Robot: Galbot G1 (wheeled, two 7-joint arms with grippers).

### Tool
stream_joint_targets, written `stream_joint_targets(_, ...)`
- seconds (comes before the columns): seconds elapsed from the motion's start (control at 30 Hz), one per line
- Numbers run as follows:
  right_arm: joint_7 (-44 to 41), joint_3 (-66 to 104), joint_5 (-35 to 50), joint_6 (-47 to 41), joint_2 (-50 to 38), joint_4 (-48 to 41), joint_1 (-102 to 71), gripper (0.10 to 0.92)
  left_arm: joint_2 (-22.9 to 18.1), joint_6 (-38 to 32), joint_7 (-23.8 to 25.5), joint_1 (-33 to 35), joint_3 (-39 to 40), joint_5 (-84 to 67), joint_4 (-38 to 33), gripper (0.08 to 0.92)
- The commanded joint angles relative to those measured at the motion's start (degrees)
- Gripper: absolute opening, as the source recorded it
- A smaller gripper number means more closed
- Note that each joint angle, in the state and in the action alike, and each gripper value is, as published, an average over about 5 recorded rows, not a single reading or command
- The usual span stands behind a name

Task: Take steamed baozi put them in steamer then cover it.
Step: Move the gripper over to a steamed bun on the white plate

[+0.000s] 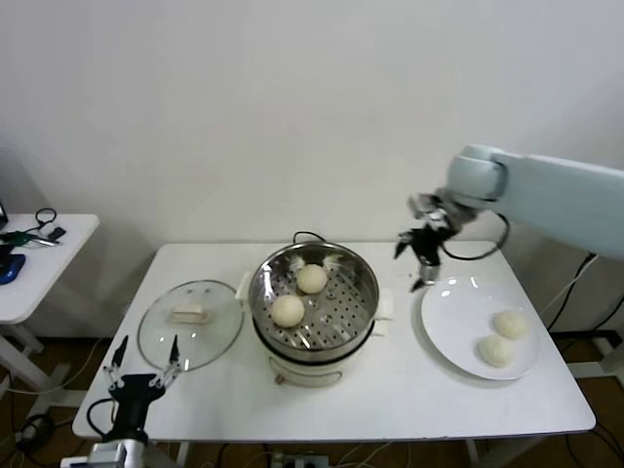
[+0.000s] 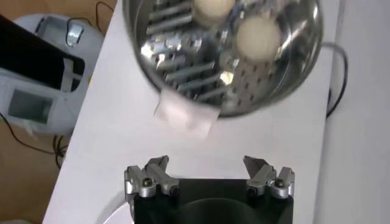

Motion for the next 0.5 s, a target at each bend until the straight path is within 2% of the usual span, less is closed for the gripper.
stream_joint_targets(0.03, -1.43, 12.93, -16.30, 3.34, -14.47, -2.06, -18.65, 0.823, -0.13, 0.34, -0.03, -0.04, 0.01, 0.63, 0.27, 0.823)
stream_joint_targets(0.5, -1.99, 24.45, -23.00, 6.16, -12.26, -12.92, -34.15, 0.823, -0.37, 0.18, -0.10, 0.46, -0.51, 0.56, 1.64, 0.823)
